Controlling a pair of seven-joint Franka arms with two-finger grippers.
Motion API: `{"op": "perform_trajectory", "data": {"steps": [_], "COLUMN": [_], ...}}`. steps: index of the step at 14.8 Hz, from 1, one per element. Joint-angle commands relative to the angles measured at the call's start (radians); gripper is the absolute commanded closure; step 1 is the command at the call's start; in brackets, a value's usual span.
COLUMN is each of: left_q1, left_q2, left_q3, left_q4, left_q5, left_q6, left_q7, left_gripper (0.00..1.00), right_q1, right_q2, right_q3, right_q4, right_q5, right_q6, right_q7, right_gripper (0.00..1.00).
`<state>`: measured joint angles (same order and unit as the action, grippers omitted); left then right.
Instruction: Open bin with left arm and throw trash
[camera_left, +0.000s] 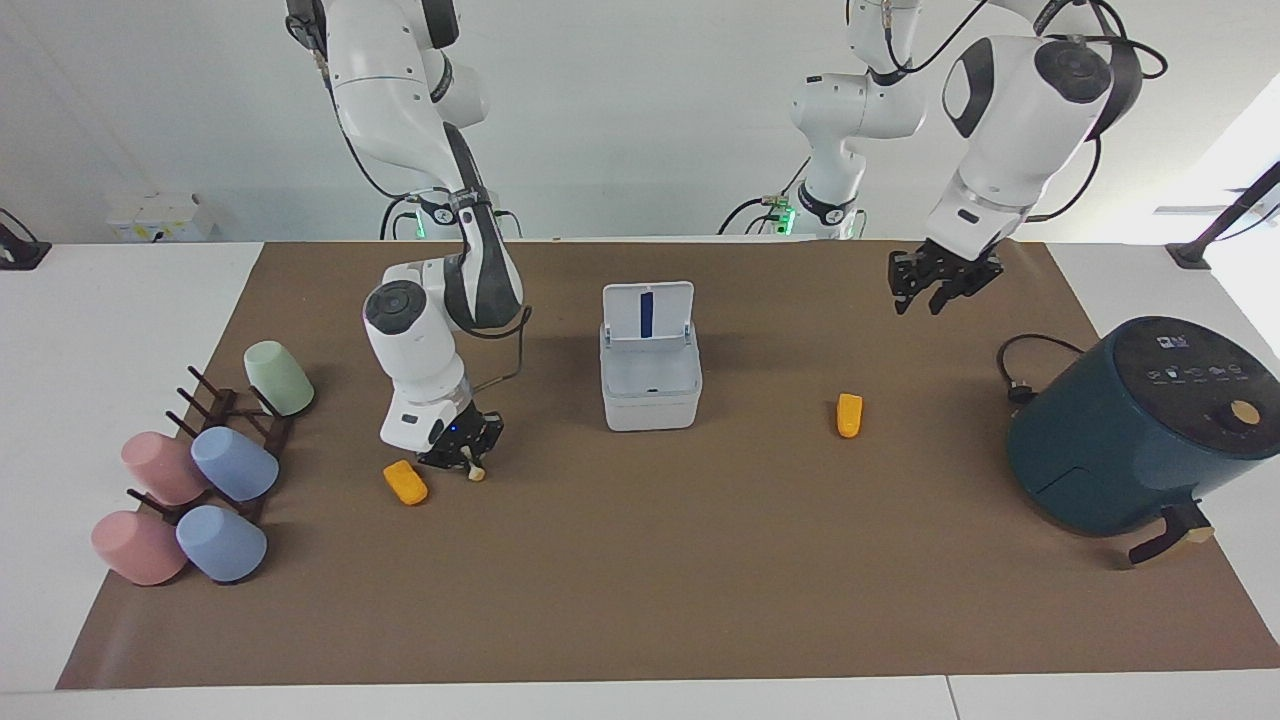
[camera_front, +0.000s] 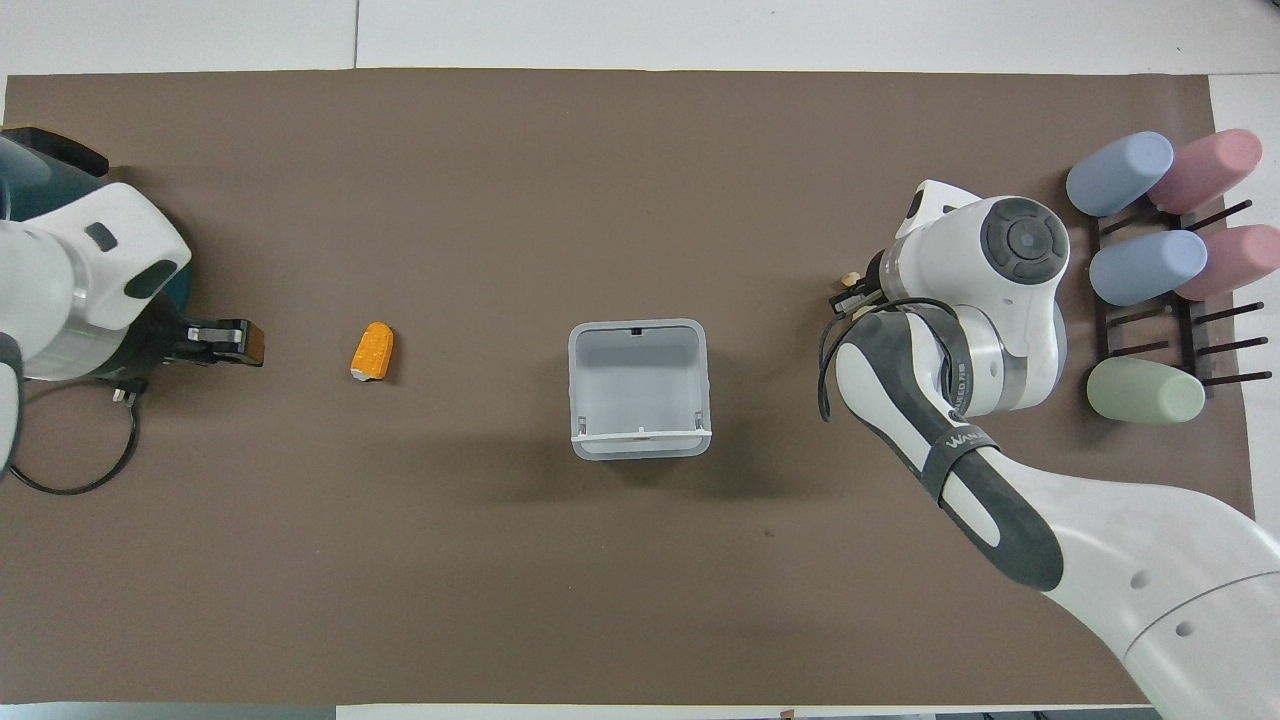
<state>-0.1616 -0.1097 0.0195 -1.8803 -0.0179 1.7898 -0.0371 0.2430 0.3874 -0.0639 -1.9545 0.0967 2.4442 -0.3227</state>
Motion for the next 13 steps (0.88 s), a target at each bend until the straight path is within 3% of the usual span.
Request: {"op": "perform_trajectory", "data": {"steps": [1, 7, 10, 13], "left_q1": [0.051, 0.123, 0.134, 0.132], "left_q2": [-0.001, 0.061, 0.084, 0.094], "left_q3": [-0.012, -0.009, -0.009, -0.009], "left_q4": [0.079, 0.289, 0.34, 0.34], "left_q5": [-0.004, 0.012, 0.013, 0.018], "left_q6": [-0.026, -0.226, -0.277, -0.268], "left_q7": [0.031, 0.078, 0.078, 0.078], "left_gripper": [0.0, 0.0, 0.0, 0.0], "right_q1": [-0.027, -0.01, 0.045, 0.163], "right_q2": [-0.012, -0.013, -0.019, -0.013], "right_q3": [0.01, 0.01, 0.029, 0.027], "right_q4": [0.058, 0.392, 0.456, 0.447], "right_q5": [0.015, 0.135, 0.167, 0.149], "right_q6": [-0.108, -0.485, -0.514, -0.434], "right_q7": [-0.016, 0.293, 0.592, 0.83], "right_gripper": [1.0, 1.0, 1.0, 1.0]}}
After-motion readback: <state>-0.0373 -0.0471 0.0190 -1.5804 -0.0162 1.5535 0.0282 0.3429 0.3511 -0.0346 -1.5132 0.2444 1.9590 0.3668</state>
